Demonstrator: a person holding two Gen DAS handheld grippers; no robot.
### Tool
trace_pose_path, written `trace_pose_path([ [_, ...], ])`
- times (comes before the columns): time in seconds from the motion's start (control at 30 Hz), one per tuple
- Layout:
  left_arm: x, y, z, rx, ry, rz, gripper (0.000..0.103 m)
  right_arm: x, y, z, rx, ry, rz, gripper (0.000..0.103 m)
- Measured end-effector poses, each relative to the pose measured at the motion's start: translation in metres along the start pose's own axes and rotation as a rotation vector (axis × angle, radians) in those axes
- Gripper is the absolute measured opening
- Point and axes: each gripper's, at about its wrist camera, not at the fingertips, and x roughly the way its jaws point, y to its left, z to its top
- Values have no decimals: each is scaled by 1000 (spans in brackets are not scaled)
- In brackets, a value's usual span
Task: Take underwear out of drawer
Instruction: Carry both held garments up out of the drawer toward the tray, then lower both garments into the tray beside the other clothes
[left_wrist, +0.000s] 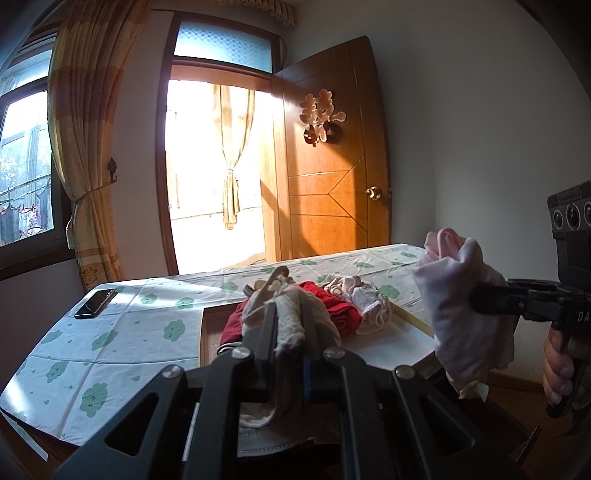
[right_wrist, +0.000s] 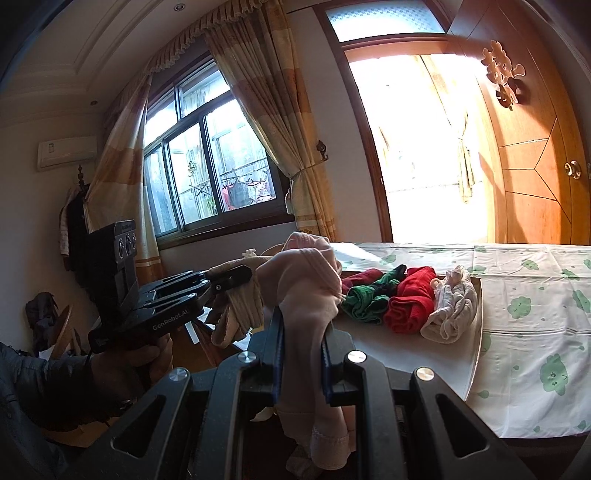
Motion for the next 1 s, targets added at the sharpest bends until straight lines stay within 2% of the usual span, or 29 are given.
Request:
trace_pose_path([
  [1.0, 59, 11, 31, 27, 27, -7, 7, 49, -41, 51, 2, 13, -54, 18],
])
